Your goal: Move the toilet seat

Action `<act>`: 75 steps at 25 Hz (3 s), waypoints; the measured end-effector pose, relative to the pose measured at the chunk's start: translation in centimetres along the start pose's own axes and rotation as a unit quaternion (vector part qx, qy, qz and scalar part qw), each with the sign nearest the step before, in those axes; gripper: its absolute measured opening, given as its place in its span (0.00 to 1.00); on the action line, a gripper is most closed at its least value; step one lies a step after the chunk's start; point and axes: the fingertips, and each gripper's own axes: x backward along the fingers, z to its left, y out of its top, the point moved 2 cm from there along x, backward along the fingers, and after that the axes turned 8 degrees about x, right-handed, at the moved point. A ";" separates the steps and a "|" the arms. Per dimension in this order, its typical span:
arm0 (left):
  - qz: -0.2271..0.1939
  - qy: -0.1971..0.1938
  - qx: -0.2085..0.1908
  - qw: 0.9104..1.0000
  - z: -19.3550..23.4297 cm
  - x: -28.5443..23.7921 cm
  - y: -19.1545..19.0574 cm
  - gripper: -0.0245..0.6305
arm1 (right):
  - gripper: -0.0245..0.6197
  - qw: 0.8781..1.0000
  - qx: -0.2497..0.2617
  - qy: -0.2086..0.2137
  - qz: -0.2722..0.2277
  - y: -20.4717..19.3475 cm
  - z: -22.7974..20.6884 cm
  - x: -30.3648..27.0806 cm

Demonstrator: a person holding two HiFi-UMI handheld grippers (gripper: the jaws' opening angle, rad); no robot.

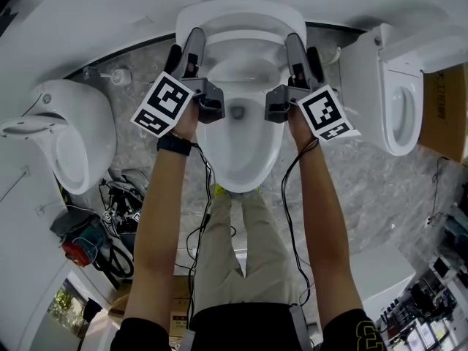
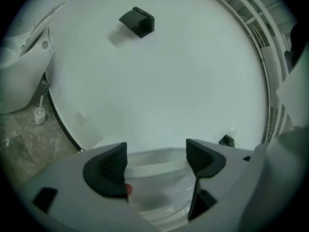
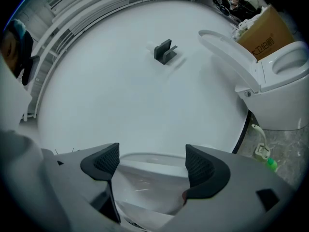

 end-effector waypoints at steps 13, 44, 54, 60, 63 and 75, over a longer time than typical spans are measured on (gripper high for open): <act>-0.006 0.002 0.000 1.000 0.4 -1.8 0.5 0.65 | 0.72 1.000 0.003 0.001 0.004 -0.1 -0.4 -2.0; 0.144 -0.023 -0.383 0.912 -16.0 22.3 1.2 0.09 | 0.21 0.929 0.314 0.061 0.187 5.1 19.9 18.7; 0.221 -0.047 -0.410 0.884 -17.9 34.0 1.1 0.07 | 0.12 0.909 0.319 0.036 0.265 6.0 22.7 31.6; 0.221 -0.003 -0.377 0.899 -13.8 38.0 4.2 0.07 | 0.10 0.918 0.306 -0.007 0.253 6.6 22.2 33.1; 0.216 0.011 -0.364 0.906 -12.4 38.8 5.9 0.07 | 0.08 0.916 0.302 -0.004 0.263 5.2 22.8 32.8; 0.243 -0.024 -0.348 0.905 -16.1 38.7 1.7 0.07 | 0.08 0.925 0.287 -0.022 0.248 8.3 22.0 35.2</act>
